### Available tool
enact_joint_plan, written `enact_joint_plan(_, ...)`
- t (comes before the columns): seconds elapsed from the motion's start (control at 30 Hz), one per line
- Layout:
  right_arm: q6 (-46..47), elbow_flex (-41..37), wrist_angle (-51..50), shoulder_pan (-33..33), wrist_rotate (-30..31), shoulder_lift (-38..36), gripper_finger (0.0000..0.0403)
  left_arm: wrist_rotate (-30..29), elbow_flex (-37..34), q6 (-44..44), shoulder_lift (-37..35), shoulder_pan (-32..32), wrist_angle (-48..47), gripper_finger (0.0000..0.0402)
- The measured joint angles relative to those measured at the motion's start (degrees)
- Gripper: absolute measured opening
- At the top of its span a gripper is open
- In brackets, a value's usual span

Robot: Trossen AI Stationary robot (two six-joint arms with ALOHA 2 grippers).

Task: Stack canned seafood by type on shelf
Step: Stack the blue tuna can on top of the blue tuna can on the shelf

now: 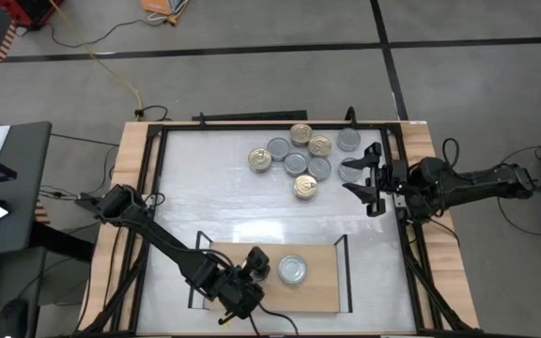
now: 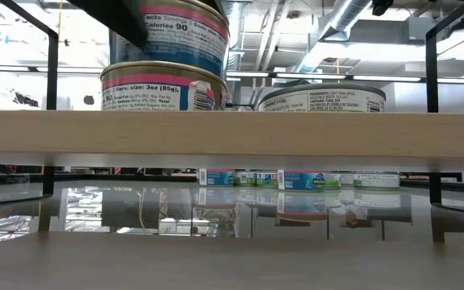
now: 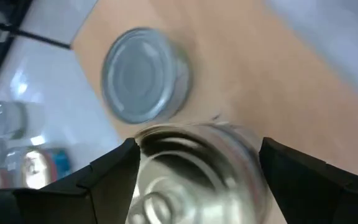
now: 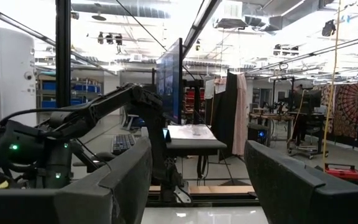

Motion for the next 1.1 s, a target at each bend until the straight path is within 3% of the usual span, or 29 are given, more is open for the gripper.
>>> enact_joint_plan(0.3,0.0,0.0,0.0,0.0,0.0,0.0,0.0282,7.2,4.5,-3.8,0.0,0.4,-0.7,0.0318)
enact_joint_plan(0.57,0.0,0.0,0.0,0.0,0.0,0.0,0.0282,2.2,6.6,-4.1,0.0,4.9,-0.3,0.0318)
enact_joint_plan(0.7,0.0,0.0,0.0,0.0,0.0,0.0,0.0282,2.6,6.6,-9.3,-0.1,9.6,3.6,0.0318)
enact_joint_plan(0.9,-0.2,0.0,-0.2,0.0,0.0,0.0,0.0282,7.9,6.6,-18.8,-0.1,15.8,0.9,0.0318)
enact_joint_plan(1.1,-0.4,0.0,-0.2,0.0,0.0,0.0,0.0282,14.4,6.5,-21.8,-0.1,18.0,-3.5,0.0318)
